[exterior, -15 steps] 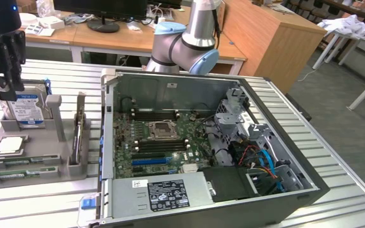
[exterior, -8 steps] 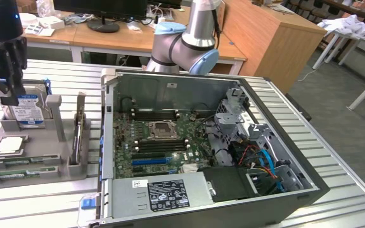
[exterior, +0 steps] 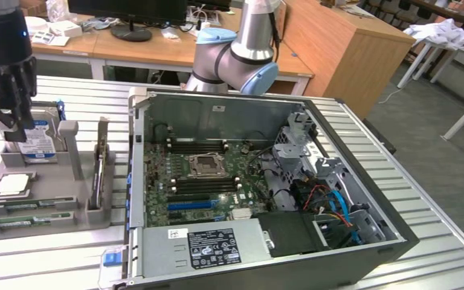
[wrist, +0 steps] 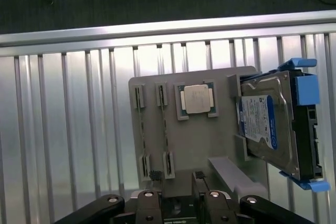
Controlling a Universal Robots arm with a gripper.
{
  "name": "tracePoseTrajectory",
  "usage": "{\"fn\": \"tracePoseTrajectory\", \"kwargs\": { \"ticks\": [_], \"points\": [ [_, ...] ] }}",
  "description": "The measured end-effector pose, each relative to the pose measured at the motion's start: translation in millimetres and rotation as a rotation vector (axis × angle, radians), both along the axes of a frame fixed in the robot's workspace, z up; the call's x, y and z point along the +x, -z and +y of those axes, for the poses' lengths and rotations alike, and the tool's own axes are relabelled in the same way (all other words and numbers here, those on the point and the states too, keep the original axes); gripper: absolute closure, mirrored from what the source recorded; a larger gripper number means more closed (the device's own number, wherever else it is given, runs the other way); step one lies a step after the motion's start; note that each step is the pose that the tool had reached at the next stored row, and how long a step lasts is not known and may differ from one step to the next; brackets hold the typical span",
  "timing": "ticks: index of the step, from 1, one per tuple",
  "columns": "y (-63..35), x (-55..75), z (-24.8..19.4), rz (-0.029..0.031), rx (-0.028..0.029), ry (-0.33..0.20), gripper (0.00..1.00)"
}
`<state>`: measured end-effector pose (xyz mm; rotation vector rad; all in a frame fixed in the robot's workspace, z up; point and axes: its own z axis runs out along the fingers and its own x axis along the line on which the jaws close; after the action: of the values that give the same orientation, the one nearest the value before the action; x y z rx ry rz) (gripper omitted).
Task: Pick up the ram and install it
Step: 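Pick up the ram and move it above insertion slot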
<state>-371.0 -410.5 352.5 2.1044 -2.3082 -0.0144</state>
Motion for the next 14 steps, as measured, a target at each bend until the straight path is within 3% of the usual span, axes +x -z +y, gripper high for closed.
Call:
{"fn": "tracePoseTrajectory", "kwargs": {
  "ticks": [14],
  "points": [
    [25.5, 0.0, -0.1, 0.0, 0.0, -0.003, 0.64]
  ]
}}
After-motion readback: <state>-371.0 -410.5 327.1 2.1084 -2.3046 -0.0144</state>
